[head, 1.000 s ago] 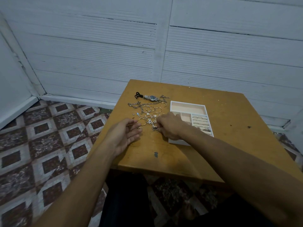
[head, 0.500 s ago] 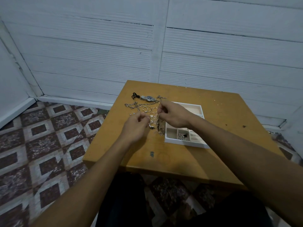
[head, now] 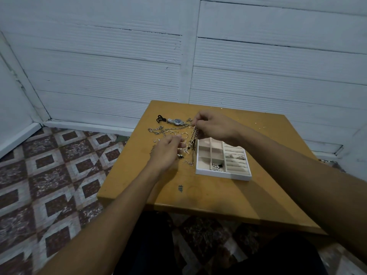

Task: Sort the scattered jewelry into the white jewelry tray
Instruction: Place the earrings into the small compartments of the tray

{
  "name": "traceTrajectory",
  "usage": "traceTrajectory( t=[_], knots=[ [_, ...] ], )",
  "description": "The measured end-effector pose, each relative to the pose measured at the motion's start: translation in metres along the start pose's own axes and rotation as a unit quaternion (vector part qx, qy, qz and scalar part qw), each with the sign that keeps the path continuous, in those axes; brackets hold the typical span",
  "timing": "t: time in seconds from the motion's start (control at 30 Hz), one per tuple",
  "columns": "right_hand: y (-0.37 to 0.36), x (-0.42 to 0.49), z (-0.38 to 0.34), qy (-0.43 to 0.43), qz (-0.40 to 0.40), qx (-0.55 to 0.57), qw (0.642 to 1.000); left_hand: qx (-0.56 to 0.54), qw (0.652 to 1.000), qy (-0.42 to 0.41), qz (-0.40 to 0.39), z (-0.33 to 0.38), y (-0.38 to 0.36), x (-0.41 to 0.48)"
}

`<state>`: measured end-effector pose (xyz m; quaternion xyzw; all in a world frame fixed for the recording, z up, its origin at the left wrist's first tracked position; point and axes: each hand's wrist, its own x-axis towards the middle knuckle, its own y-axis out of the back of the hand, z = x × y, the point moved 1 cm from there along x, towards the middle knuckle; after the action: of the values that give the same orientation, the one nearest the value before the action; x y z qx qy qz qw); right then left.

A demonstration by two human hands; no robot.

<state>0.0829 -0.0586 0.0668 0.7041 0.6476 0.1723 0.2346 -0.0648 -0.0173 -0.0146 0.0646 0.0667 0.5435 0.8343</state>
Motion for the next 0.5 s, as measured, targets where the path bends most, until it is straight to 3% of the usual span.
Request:
traceTrajectory(
  t=[0.37,0.5],
  knots=[
    [0.023,-0.007,-0.027,-0.029,-0.021,-0.028,0.999,-0.106,0.992,0.065,0.004,0.006,-0.008,0.005],
    [0.028,-0.011,-0.029,-0.009,-0.03,-0.108,0.994,-0.144,0.986,0.08,-0.005,0.006,-0.01,0.004]
  ],
)
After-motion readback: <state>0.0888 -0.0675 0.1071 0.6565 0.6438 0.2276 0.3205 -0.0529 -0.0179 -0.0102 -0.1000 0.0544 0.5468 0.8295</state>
